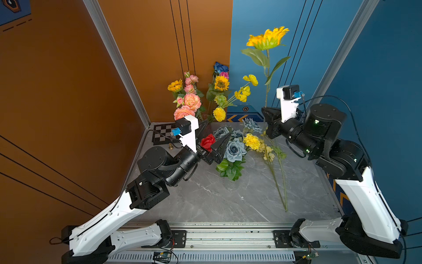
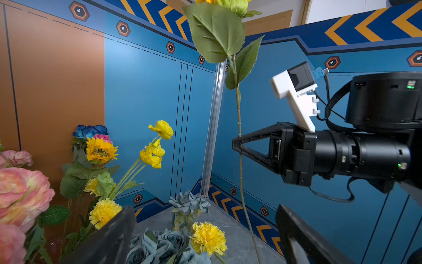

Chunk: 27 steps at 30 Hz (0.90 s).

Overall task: Pick out yellow flowers from the vase
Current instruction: Pick up the flower from the vase, then place the flower at the center of the board.

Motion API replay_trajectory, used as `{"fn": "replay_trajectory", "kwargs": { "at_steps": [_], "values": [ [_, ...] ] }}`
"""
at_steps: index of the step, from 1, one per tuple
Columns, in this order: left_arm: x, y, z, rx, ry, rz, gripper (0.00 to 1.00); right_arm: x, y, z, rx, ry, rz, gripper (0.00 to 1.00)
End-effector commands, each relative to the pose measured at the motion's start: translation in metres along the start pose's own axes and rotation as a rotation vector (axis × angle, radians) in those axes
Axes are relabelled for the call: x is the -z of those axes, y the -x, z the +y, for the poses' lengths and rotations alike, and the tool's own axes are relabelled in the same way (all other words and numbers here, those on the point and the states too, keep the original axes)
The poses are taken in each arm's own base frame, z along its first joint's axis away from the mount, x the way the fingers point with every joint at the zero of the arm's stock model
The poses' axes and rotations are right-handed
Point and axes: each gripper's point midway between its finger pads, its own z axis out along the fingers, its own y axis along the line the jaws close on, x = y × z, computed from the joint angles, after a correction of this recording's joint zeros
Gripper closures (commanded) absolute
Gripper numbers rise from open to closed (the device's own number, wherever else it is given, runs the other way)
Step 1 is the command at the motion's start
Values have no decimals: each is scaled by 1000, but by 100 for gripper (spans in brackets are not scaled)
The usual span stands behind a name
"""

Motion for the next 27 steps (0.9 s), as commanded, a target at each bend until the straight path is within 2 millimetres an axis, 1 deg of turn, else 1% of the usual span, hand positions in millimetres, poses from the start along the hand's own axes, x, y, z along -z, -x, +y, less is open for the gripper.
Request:
{"fn": "replay_trajectory", "kwargs": {
  "at_steps": [1,3,4,6,9,12,15,18,24,27],
  "values": [
    [2,-3,-10,-33,-72,-1,2,13,-17,-46,-101,-127,48,100],
    [0,-11,-16,-46,-106,14,2,11,-34,-68,-141,-185,87,100],
    [0,-14,-18,-51,-118,22,2,9,-41,-76,-157,-203,105,100],
    [0,-21,-24,-67,-148,38,2,2,-63,-96,-206,-246,154,100],
    [-1,-33,-27,-84,-172,63,2,-13,-104,-118,-249,-294,252,100],
    [-2,-46,-31,-95,-194,95,2,-26,-142,-134,-273,-327,345,100],
    [-1,-55,-32,-102,-203,113,2,-37,-181,-148,-296,-351,424,100],
    [0,-59,-33,-112,-204,120,2,-47,-220,-158,-301,-368,522,100],
    [1,-65,-31,-124,-200,130,2,-63,-283,-169,-276,-389,673,100],
    [2,-70,-30,-126,-199,138,2,-67,-315,-176,-246,-416,753,100]
  ]
}}
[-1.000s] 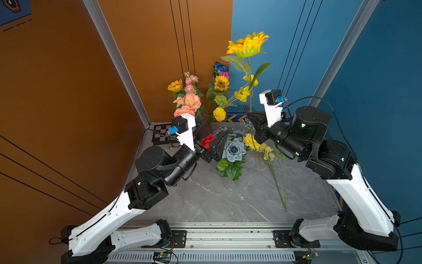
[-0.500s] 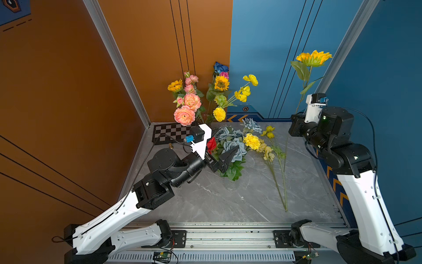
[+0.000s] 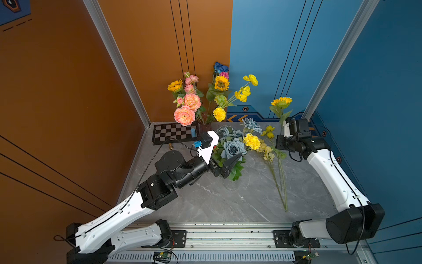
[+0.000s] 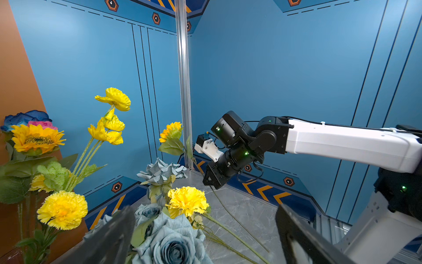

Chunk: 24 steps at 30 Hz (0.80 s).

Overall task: Pick out yellow flowers from the vase
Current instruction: Place the flower at the center of the board.

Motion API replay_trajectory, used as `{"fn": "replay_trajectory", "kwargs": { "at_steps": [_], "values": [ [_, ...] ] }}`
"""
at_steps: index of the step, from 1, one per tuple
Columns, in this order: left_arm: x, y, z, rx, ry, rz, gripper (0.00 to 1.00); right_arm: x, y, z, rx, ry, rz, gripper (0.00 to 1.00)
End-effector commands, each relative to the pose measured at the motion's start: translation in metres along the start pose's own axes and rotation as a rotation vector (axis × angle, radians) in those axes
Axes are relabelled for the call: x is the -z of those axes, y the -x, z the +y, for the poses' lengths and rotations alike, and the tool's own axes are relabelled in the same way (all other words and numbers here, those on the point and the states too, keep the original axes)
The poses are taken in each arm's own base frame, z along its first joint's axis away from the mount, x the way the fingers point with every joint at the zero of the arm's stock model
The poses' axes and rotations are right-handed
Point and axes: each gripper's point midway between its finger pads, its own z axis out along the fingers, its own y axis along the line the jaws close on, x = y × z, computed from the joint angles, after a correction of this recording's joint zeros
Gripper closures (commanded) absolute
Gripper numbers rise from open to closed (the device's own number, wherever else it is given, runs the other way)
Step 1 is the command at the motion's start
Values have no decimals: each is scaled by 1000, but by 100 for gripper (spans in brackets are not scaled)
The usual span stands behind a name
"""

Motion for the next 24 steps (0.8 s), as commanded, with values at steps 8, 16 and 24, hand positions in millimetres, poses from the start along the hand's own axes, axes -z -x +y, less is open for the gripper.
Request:
{"fn": "replay_trajectory", "kwargs": {
  "at_steps": [8,16,24],
  "values": [
    [6,-12,-3,-18,-16,14,2,-76,-49,-34,81,-141,185,100],
    [2,-34,-1,-60,-5,87,2,-109,-74,-54,96,-203,292,100],
    [1,-50,29,-85,147,140,2,-133,-90,-67,76,-221,356,100]
  ]
}}
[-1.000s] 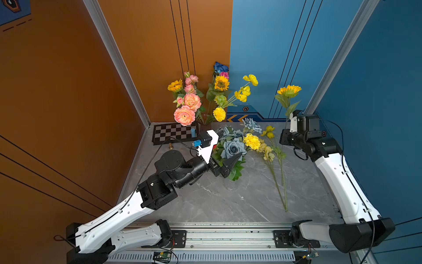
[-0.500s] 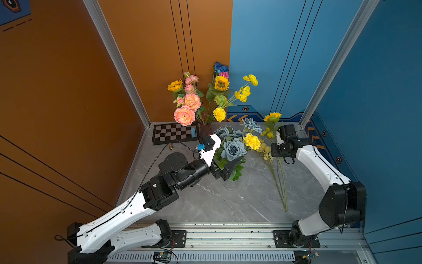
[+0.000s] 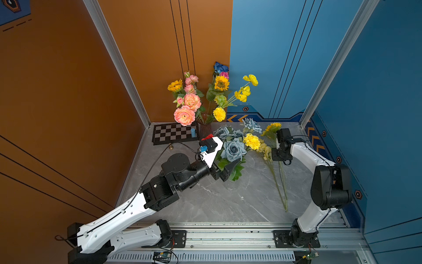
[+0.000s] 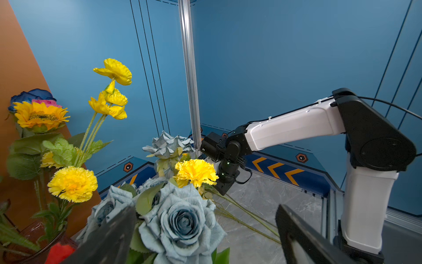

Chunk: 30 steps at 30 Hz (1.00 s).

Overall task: Pick out yellow flowers from the vase
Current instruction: Place the flower at the center of the board.

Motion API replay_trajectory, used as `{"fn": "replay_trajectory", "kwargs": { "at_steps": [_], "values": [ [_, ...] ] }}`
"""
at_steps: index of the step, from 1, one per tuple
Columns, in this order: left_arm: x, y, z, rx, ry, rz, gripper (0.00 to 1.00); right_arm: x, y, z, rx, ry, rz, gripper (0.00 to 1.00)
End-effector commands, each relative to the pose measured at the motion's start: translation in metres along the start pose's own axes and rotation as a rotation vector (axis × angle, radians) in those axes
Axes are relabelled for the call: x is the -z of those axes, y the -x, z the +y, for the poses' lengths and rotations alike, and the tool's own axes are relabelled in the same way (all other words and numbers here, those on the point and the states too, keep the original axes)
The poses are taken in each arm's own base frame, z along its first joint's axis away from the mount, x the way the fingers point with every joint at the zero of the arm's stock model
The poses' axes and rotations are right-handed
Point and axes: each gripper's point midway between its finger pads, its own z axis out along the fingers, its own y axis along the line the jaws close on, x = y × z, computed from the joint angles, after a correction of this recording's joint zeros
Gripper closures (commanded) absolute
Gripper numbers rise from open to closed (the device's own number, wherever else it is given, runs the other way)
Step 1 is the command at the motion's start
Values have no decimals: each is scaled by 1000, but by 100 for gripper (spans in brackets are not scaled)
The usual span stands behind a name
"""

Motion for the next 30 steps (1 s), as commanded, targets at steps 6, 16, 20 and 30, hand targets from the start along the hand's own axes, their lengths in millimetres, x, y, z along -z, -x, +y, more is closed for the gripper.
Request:
{"fn": "replay_trajectory", "kwargs": {
  "at_steps": [6,16,20,30],
  "values": [
    [-2,-14,35,-13,167,46,2,-24,-7,-6,12,-42,48,100],
    [0,-6,42,-4,186,29,2,-41,-15,-7,35,-66,98,99],
    [1,-4,43,-1,188,24,2,-44,-17,-7,41,-74,110,91],
    [5,3,44,3,189,5,2,-39,-15,-7,39,-83,100,50]
  ]
}}
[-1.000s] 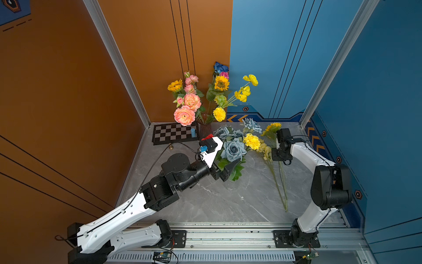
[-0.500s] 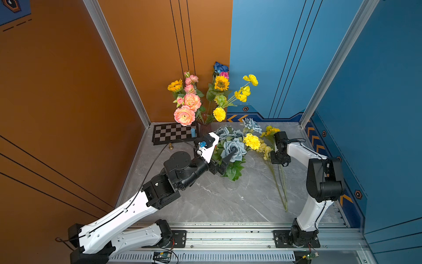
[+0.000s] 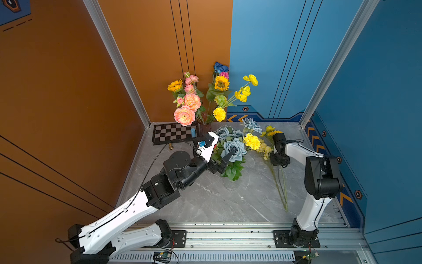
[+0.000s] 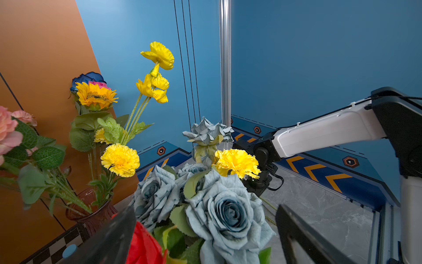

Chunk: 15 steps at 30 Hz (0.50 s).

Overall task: Pick out yellow flowers from the vase
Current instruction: Place the flower at the center of the board.

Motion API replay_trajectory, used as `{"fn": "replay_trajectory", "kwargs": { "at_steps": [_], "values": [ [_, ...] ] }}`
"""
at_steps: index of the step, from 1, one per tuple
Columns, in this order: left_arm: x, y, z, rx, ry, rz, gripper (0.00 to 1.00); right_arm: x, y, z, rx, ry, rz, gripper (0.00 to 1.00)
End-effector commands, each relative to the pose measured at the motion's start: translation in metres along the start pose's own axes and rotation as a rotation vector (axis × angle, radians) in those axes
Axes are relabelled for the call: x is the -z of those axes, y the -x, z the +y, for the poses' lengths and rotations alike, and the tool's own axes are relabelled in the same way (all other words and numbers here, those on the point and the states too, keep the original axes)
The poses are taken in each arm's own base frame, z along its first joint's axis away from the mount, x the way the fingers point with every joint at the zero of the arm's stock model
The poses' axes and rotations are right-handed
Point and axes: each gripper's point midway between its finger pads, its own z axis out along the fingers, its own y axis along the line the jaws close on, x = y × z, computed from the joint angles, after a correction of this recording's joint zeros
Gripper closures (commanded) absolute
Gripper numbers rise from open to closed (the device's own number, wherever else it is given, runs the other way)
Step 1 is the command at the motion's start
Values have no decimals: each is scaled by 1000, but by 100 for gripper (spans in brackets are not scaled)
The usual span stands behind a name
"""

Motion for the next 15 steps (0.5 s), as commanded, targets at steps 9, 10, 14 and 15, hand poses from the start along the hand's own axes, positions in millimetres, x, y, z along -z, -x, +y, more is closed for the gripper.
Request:
{"fn": "replay_trajectory", "kwargs": {
  "at_steps": [9,10,14,15],
  "values": [
    [11,21,2,6,-15,-51,2,49,16,7,-52,69,-124,1],
    [12,22,2,5,-18,-54,2,57,18,10,-61,91,-143,0],
    [16,25,2,3,-23,-64,2,86,19,21,-87,162,-210,0],
    [17,25,2,3,-26,-66,2,93,19,22,-93,176,-226,0]
  ]
}}
